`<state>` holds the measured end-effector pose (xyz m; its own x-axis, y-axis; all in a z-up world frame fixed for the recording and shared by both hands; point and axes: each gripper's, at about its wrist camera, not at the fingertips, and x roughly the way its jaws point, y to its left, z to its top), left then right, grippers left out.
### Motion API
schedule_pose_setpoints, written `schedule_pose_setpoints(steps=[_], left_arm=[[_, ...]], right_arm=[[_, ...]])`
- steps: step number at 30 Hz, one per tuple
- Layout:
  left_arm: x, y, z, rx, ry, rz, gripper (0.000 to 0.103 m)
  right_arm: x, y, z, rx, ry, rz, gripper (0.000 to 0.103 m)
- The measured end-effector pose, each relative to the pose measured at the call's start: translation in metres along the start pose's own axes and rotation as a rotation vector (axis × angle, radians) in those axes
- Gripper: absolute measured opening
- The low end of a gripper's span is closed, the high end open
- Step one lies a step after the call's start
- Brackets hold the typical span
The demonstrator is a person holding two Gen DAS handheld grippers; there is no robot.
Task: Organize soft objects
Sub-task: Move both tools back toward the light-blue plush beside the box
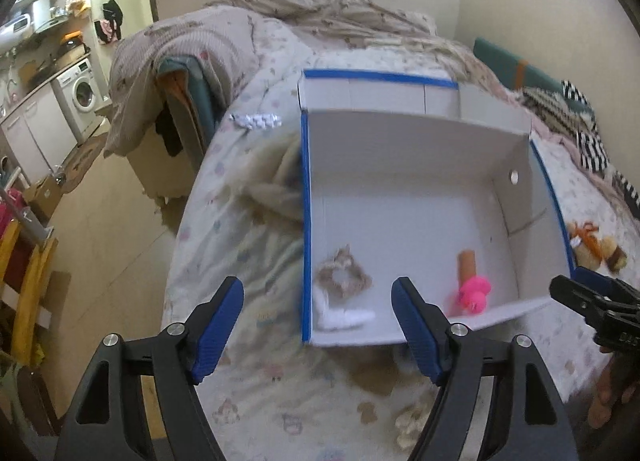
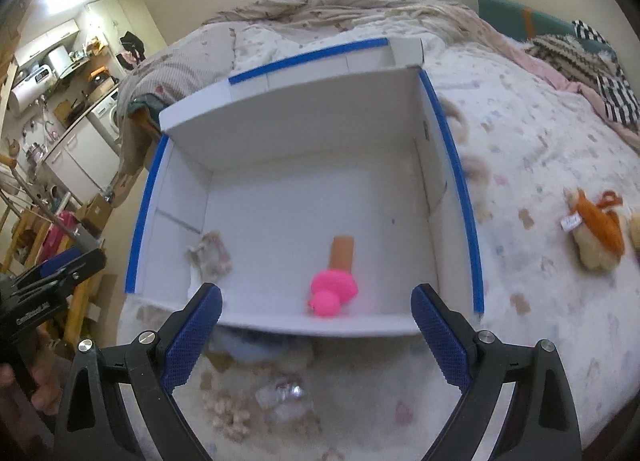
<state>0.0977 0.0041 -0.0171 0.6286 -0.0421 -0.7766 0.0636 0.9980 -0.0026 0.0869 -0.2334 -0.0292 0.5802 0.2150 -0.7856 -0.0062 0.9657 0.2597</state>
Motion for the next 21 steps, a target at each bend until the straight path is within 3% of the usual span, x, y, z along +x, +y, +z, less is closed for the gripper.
schedule_pose_setpoints(steps=[11,16,21], left_arm=[[0.002,0.010,-0.040,0.008,0.038,0.026,0.074],[0.023,0.016,-0.055,-0.025,0.143,0.021,0.074],[0.046,0.005,-0.064,-0.039,0.244,-0.037,0.074]], right_arm=[[0.004,-0.009,-0.032,0.014,0.085,-0.031,0.101],[0.022,-0.020,-0.041,0.069,0.176,-0.025,0.101],[0.036,-0.018,-0.041,0.098,0.227,-0.006,0.101]])
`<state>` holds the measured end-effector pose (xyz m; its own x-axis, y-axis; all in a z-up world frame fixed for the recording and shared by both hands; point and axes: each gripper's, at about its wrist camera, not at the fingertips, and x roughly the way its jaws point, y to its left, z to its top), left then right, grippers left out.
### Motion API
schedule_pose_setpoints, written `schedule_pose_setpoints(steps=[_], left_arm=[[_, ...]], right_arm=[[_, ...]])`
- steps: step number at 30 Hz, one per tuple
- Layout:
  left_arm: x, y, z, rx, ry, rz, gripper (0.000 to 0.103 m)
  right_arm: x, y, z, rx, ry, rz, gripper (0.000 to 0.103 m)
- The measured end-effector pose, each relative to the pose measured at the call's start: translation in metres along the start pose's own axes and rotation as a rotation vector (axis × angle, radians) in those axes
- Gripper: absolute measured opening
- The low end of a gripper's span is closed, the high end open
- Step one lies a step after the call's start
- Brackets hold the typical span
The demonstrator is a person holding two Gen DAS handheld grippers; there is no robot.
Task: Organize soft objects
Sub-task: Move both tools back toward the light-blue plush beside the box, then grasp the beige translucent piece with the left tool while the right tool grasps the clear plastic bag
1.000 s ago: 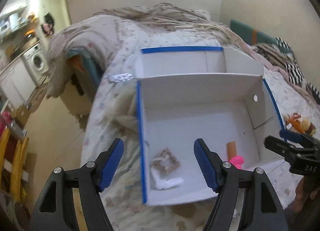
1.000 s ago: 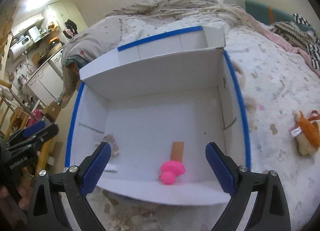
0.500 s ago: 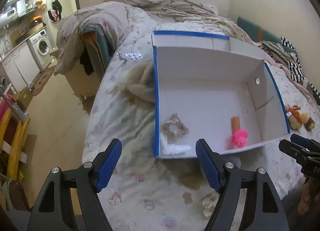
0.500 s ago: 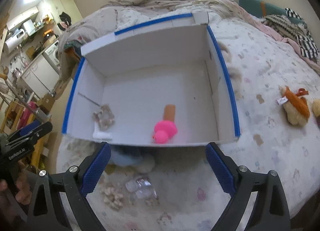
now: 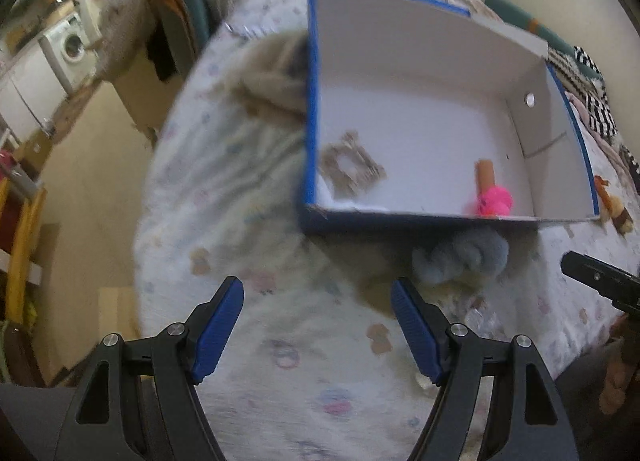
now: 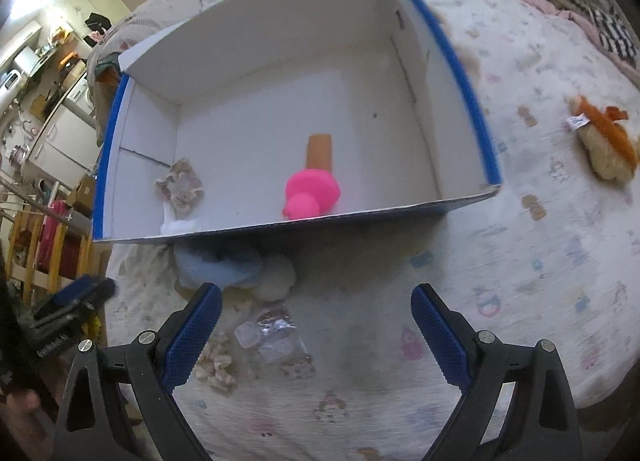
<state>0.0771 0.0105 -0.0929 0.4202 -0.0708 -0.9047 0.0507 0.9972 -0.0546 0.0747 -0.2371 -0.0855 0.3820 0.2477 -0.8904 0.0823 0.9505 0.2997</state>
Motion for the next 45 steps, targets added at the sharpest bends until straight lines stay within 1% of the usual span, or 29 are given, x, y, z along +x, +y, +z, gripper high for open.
schedule_pose_setpoints(steps=[1,3,5,8,11,13,14,16,17,18,19,20,21,23,26,29,30,31,32,34,35,37,38,41,45], left_arm=[[0.006,-0.002,-0.001,-0.001,0.023,-0.005,0.074],[0.017,-0.007,-0.001,-0.003,0.063,-0.030,0.061],[0.029,-0.017,0.001,0.014,0.086,-0.058,0.060],[0.048,-0.032,0.002,0.066,0.131,-0.067,0.060],[0.063,-0.040,0.001,0.078,0.167,-0.061,0.060],[0.068,-0.043,0.001,0.080,0.172,-0.066,0.060],[0.071,-0.047,0.001,0.093,0.175,-0.065,0.060],[0.080,-0.053,0.001,0.127,0.189,-0.055,0.059],[0.084,-0.055,0.000,0.129,0.197,-0.051,0.050],[0.089,-0.055,-0.001,0.126,0.209,-0.052,0.035],[0.093,-0.055,-0.002,0.122,0.224,-0.057,0.029],[0.097,-0.055,-0.003,0.121,0.245,-0.060,0.027],[0.099,-0.056,-0.003,0.122,0.247,-0.057,0.019],[0.097,-0.056,-0.003,0.142,0.236,-0.035,0.007],[0.090,-0.052,0.000,0.126,0.220,-0.021,0.007],[0.083,-0.045,0.002,0.103,0.200,-0.006,0.007],[0.081,-0.042,0.002,0.098,0.196,-0.002,0.007],[0.080,-0.041,0.002,0.093,0.194,0.003,0.007],[0.078,-0.037,0.002,0.085,0.191,0.012,0.007],[0.076,-0.033,0.001,0.077,0.185,0.034,0.007],[0.073,-0.028,0.000,0.071,0.186,0.042,0.007],[0.072,-0.022,0.000,0.064,0.185,0.051,0.007],[0.070,-0.021,-0.002,0.065,0.181,0.059,0.007],[0.063,-0.018,-0.006,0.068,0.171,0.071,0.007],[0.054,-0.015,-0.014,0.075,0.150,0.092,0.007]], right_arm=[[0.001,0.003,0.000,-0.001,0.005,0.010,0.101],[0.004,0.007,0.000,-0.001,0.012,0.031,0.101],[0.005,0.011,0.001,0.001,0.015,0.044,0.101],[0.010,0.017,0.001,0.004,0.038,0.063,0.101],[0.021,0.022,-0.001,-0.025,0.081,0.018,0.101],[0.032,0.025,-0.004,-0.050,0.117,-0.007,0.101],[0.038,0.026,-0.005,-0.057,0.137,-0.013,0.100],[0.053,0.030,-0.008,-0.078,0.192,-0.013,0.085],[0.060,0.032,-0.010,-0.092,0.225,-0.005,0.073],[0.067,0.035,-0.013,-0.109,0.252,0.002,0.066],[0.071,0.037,-0.015,-0.122,0.265,0.001,0.065],[0.074,0.040,-0.017,-0.138,0.273,-0.005,0.065],[0.078,0.043,-0.020,-0.156,0.281,-0.011,0.065],[0.085,0.049,-0.025,-0.199,0.302,-0.028,0.065],[0.092,0.055,-0.035,-0.239,0.321,-0.047,0.065],[0.093,0.057,-0.039,-0.259,0.314,-0.053,0.065],[0.092,0.058,-0.041,-0.266,0.311,-0.055,0.062],[0.092,0.061,-0.042,-0.282,0.308,-0.055,0.058],[0.091,0.064,-0.044,-0.302,0.307,-0.043,0.048],[0.088,0.071,-0.049,-0.344,0.295,-0.050,0.045],[0.087,0.073,-0.051,-0.360,0.293,-0.042,0.036],[0.082,0.074,-0.054,-0.372,0.281,-0.038,0.027],[0.078,0.074,-0.054,-0.374,0.266,-0.033,0.018],[0.064,0.070,-0.055,-0.362,0.237,-0.008,0.011],[0.047,0.058,-0.060,-0.363,0.199,0.002,0.008]])
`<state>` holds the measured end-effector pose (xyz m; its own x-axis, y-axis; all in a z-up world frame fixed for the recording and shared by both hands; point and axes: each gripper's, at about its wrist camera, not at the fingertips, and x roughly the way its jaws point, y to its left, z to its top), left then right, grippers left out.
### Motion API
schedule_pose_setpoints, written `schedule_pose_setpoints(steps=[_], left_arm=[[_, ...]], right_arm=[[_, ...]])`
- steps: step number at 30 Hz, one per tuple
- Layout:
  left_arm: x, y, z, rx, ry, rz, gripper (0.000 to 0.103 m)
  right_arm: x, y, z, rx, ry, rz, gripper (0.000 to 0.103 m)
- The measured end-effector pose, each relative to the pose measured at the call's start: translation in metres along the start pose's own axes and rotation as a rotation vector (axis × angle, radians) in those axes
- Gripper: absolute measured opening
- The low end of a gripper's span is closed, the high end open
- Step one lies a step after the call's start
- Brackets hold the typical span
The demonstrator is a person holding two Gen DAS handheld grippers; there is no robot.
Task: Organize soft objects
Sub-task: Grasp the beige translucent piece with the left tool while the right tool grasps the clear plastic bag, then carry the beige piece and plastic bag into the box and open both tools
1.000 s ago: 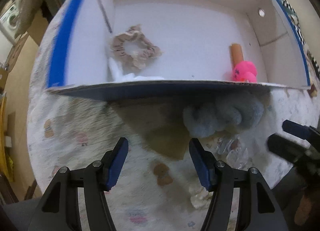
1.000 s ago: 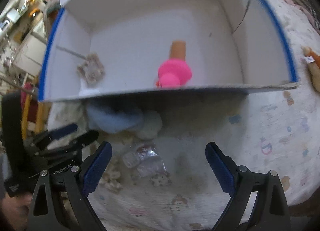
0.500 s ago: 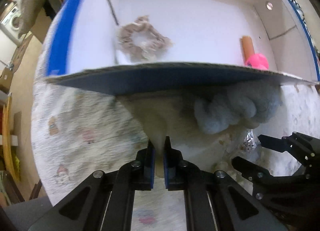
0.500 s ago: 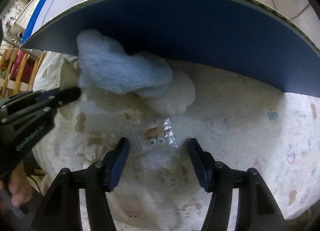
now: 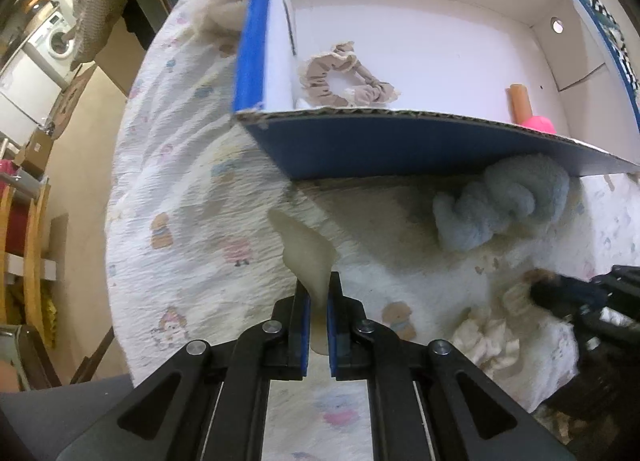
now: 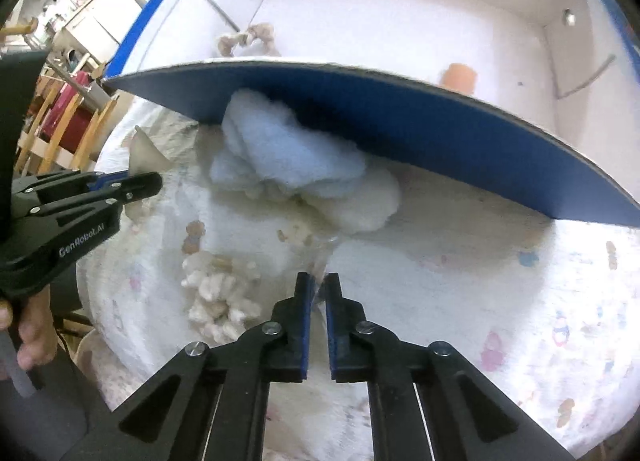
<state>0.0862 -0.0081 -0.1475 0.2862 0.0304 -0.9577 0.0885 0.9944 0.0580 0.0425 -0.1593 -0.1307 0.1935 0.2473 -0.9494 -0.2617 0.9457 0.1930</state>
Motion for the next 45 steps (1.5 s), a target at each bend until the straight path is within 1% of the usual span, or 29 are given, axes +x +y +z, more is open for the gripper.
schedule_pose_setpoints(steps=[1,4,5,6,9,13,14,18,19,21,23,26,30,34,40,45], left_arm=[[-0.003,0.005,-0.003,-0.004,-0.003,0.005,0.007],[-0.014,0.017,-0.007,-0.028,-0.018,0.040,0.007],[-0.018,0.020,-0.009,-0.043,-0.025,0.050,0.007],[-0.022,0.024,-0.011,-0.060,-0.032,0.053,0.007],[-0.034,0.035,-0.018,-0.126,-0.062,0.039,0.007],[-0.051,0.037,-0.019,-0.169,-0.109,0.027,0.007],[-0.060,0.038,-0.022,-0.177,-0.126,0.027,0.007],[-0.084,0.037,-0.021,-0.184,-0.192,0.018,0.007],[-0.088,0.035,-0.019,-0.179,-0.206,0.022,0.007],[-0.097,0.033,-0.014,-0.173,-0.240,0.019,0.007],[-0.105,0.031,-0.007,-0.173,-0.262,0.013,0.007],[-0.117,0.026,0.007,-0.166,-0.290,-0.001,0.007],[-0.128,0.020,0.034,-0.135,-0.327,-0.002,0.007],[-0.133,0.016,0.067,-0.114,-0.353,0.003,0.007],[-0.132,0.005,0.104,-0.077,-0.376,0.006,0.007],[-0.111,-0.009,0.126,-0.053,-0.361,0.011,0.007]], right_arm=[[-0.005,-0.003,0.004,0.007,-0.008,0.005,0.007],[-0.025,-0.019,-0.006,0.036,-0.051,0.016,0.007],[-0.030,-0.029,0.001,0.046,-0.065,0.023,0.007],[-0.039,-0.032,-0.001,0.053,-0.086,0.027,0.007],[-0.063,-0.036,-0.004,0.063,-0.156,0.037,0.007],[-0.094,-0.043,-0.011,0.102,-0.260,0.077,0.007],[-0.098,-0.041,-0.010,0.109,-0.283,0.090,0.007],[-0.124,-0.044,-0.016,0.121,-0.390,0.127,0.007],[-0.128,-0.041,-0.014,0.123,-0.422,0.136,0.007],[-0.143,-0.043,-0.013,0.129,-0.507,0.126,0.007],[-0.150,-0.044,-0.003,0.149,-0.571,0.134,0.007],[-0.163,-0.049,0.011,0.163,-0.633,0.116,0.007],[-0.170,-0.051,0.034,0.185,-0.670,0.131,0.007],[-0.175,-0.053,0.058,0.186,-0.686,0.113,0.007],[-0.166,-0.064,0.096,0.188,-0.666,0.091,0.007],[-0.146,-0.075,0.118,0.192,-0.626,0.055,0.007]])
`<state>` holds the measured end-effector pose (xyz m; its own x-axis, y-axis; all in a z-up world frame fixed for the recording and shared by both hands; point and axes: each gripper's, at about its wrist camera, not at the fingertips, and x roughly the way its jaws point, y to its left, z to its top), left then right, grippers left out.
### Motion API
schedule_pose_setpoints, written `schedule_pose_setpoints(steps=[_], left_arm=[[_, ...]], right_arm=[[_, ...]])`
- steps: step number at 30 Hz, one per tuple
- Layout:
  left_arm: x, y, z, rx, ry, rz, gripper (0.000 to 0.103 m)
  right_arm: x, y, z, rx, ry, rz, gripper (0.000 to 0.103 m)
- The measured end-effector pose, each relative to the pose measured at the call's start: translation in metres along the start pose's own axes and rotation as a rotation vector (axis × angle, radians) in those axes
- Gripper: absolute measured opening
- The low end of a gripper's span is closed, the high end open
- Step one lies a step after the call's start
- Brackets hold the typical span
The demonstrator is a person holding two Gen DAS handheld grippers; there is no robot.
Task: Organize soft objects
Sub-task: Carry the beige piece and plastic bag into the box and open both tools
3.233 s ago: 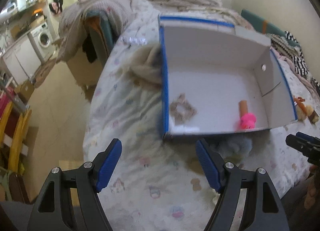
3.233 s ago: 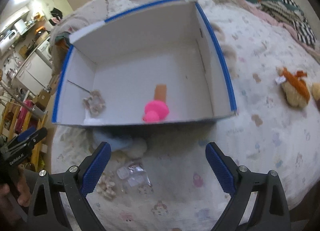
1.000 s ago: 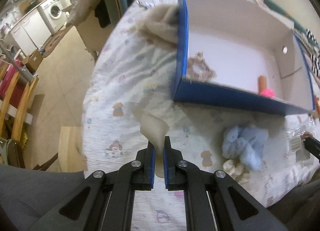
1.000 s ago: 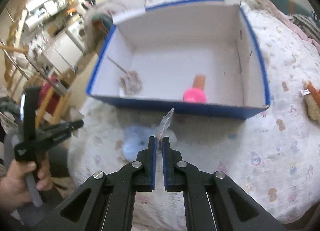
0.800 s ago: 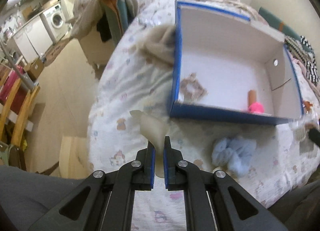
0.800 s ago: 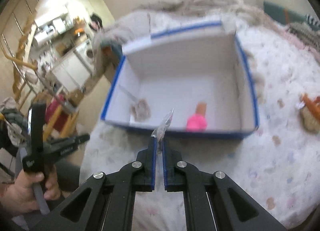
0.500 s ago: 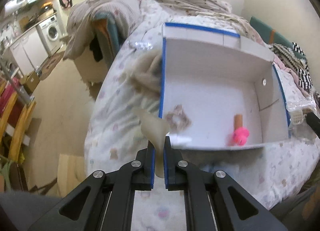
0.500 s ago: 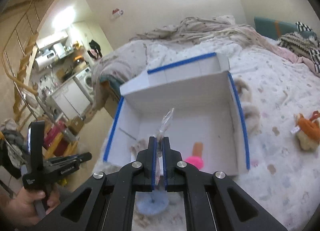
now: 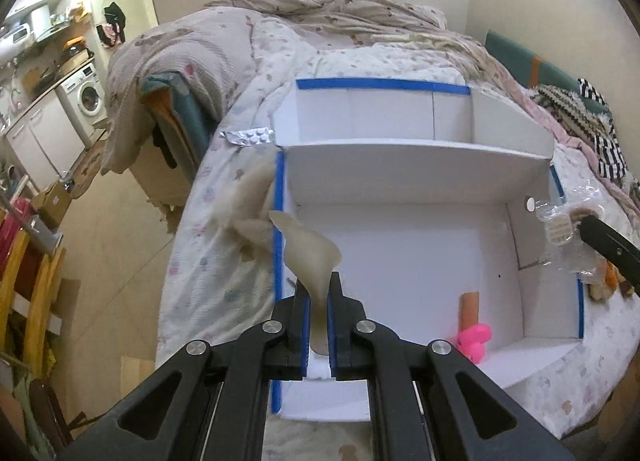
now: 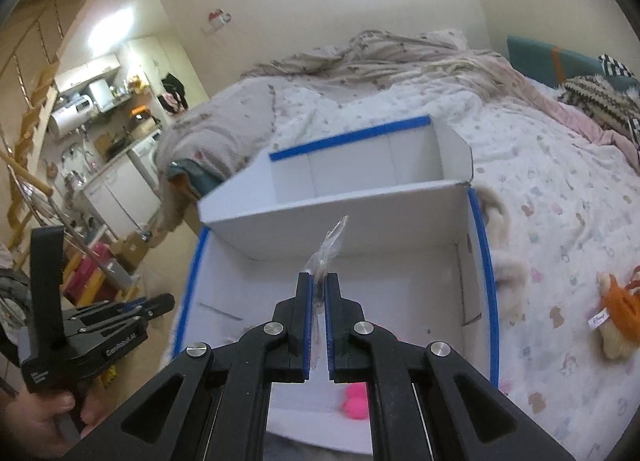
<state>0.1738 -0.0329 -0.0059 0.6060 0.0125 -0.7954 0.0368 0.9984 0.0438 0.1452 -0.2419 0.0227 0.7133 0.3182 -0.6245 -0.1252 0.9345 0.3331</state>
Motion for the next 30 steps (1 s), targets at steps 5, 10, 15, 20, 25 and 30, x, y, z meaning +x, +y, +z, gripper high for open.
schedule_pose_setpoints(steps=[5,10,15,20,25,30], left_arm=[[0.034,-0.007,-0.004,-0.010,0.056,-0.011,0.007],[0.053,-0.012,-0.010,-0.022,0.095,-0.049,0.007],[0.061,-0.023,-0.019,0.042,0.075,-0.034,0.007],[0.068,-0.025,-0.025,0.044,0.103,-0.046,0.007],[0.073,-0.028,-0.028,0.048,0.129,-0.062,0.008],[0.076,-0.029,-0.029,0.052,0.139,-0.072,0.008]], right_arm=[[0.027,-0.011,-0.013,0.010,0.068,-0.040,0.007],[0.050,-0.015,-0.024,0.011,0.145,-0.077,0.007],[0.067,-0.012,-0.035,-0.012,0.210,-0.100,0.007],[0.080,-0.011,-0.039,-0.008,0.256,-0.111,0.007],[0.087,-0.012,-0.042,0.004,0.289,-0.131,0.007],[0.092,-0.014,-0.044,0.010,0.316,-0.148,0.007]])
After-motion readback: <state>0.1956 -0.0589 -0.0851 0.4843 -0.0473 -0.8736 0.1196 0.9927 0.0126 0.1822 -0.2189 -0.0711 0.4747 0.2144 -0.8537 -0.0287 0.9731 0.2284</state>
